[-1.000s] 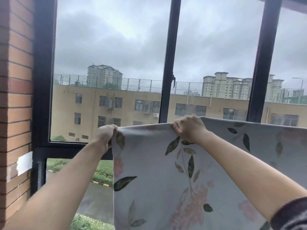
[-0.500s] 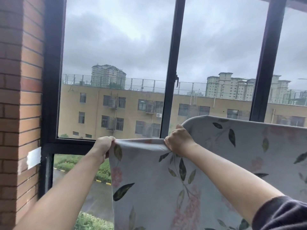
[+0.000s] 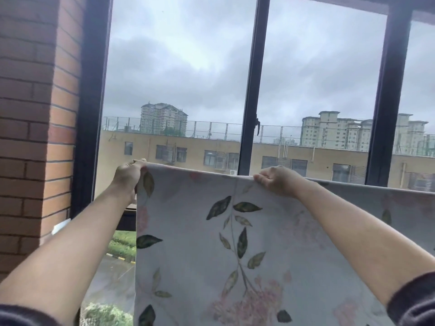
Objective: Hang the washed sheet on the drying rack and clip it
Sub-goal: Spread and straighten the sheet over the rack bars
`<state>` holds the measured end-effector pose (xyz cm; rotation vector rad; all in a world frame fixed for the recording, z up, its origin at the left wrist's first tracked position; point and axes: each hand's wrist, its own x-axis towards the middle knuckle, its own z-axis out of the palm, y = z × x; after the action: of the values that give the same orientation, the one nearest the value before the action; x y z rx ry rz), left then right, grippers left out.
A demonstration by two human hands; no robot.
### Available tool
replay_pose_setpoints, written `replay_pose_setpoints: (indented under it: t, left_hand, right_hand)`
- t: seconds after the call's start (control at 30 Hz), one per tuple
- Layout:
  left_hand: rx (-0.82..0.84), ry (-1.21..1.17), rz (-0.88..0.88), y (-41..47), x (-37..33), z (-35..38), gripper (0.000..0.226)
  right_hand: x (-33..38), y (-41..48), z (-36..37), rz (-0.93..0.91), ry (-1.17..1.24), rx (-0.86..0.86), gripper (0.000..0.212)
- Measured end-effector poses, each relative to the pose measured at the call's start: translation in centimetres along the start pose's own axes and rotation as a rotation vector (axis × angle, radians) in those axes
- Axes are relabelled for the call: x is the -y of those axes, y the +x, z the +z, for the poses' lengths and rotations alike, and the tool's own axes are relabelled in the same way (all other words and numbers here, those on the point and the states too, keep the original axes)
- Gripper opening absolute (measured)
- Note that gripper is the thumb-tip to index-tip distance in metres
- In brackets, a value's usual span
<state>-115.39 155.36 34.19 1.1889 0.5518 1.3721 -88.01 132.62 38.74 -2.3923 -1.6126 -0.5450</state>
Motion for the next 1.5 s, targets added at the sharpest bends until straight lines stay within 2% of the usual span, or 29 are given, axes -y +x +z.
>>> replay_pose_setpoints:
  t: [0.07,0.2,0.33,0.4,0.53,0.63,0.77,0.87,0.93,1.03,1.2,1.3,1.43,1.5]
  left_hand:
    - [-0.008,0.034,0.0,0.6,0.2,0.1,0.02]
    - [-0.016,0.123,-0.016,0.9,1.7,0.5,0.023]
    - [-0.038,0.201,-0.072,0.7,4.8,-0.3,0.023]
    - [-0.052,0.224,-0.098,0.7,6.3,-1.1,0.024]
    - [-0.072,0.219,-0.121,0.6,7.8,-1.8,0.029]
    - [-0.087,0.191,-0.079,1.2,7.3,-1.7,0.023]
    - [-0.091,0.191,-0.067,2.2,7.0,-2.0,0.023]
    - [-0.102,0.276,-0.067,2.4,8.9,-1.6,0.025]
    - [-0.138,0.362,-0.061,2.3,11.1,-1.2,0.02]
    - [-0.182,0.558,-0.098,1.1,14.8,-0.8,0.016]
    - [-0.113,0.669,-0.323,-2.5,21.5,-0.7,0.02]
    - [-0.07,0.578,-0.399,-6.2,23.7,0.5,0.018]
    - [-0.077,0.278,-0.41,-13.3,24.3,3.3,0.03]
    - [-0.106,0.211,-0.449,-17.7,25.3,3.9,0.039]
  right_hand:
    - [-0.5,-0.3,0.8,-0.006,-0.06,-0.006,0.046]
    - [0.1,-0.9,3.4,-0.15,-0.428,-0.24,0.047]
    - [0.3,-0.7,5.0,-0.268,-0.497,-0.33,0.05]
    - [0.2,-0.8,5.7,-0.3,-0.563,-0.406,0.045]
    - [0.6,-0.8,6.7,-0.348,-0.656,-0.364,0.035]
    - [1.0,-0.7,6.0,-0.349,-0.552,-0.313,0.041]
    - [-1.0,-1.0,3.4,-0.068,-0.275,-0.355,0.045]
    - [-3.9,-1.6,3.1,0.055,-0.284,-0.372,0.056]
    - [-5.3,-2.4,3.9,0.066,-0.222,-0.417,0.062]
    - [-6.3,-4.0,6.2,0.029,-0.247,-0.501,0.056]
    - [-6.9,-8.1,12.6,-0.008,-0.263,-0.45,0.056]
    - [-7.3,-10.8,16.2,-0.025,-0.17,-0.343,0.054]
    - [-8.0,-14.4,19.2,-0.051,-0.054,-0.205,0.053]
    - [-9.0,-17.0,21.1,-0.091,0.019,-0.091,0.053]
